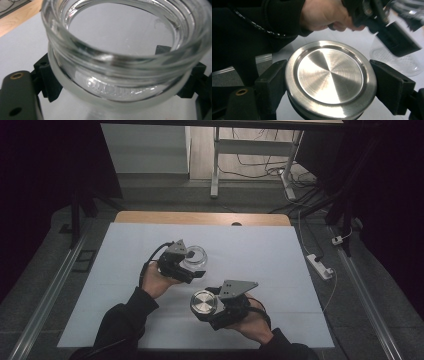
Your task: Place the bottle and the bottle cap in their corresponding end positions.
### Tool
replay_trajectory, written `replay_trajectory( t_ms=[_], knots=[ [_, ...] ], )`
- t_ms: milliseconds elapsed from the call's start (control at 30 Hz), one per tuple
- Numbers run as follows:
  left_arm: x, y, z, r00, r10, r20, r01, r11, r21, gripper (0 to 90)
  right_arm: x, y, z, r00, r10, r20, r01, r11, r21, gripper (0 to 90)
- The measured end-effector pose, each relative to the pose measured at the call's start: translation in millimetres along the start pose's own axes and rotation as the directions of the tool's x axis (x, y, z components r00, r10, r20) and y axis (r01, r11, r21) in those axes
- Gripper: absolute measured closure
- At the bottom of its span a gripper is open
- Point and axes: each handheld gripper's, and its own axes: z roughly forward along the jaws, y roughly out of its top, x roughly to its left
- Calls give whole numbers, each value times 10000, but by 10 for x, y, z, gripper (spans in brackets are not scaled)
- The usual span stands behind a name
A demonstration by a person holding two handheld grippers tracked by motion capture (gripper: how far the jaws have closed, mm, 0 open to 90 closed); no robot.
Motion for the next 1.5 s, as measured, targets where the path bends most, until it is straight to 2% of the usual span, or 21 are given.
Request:
replay_trajectory(
  t_ms=[533,1100,1300,1500],
  knots=[
    [185,9,215,9990,-42,-434,46,9999,92,153,-83,-204,224,9996,137,250,-143,9995,272,182],
    [389,-51,472,9952,-385,-900,410,9988,254,153,-218,-383,470,9986,168,504,-209,9965,806,181],
    [447,-93,534,9942,-473,-961,505,9982,316,153,-275,-440,573,9981,309,526,-362,9942,1016,181],
    [484,-124,591,9934,-548,-1006,583,9978,319,153,-337,-478,650,9968,297,737,-391,9909,1291,181]
  ],
)
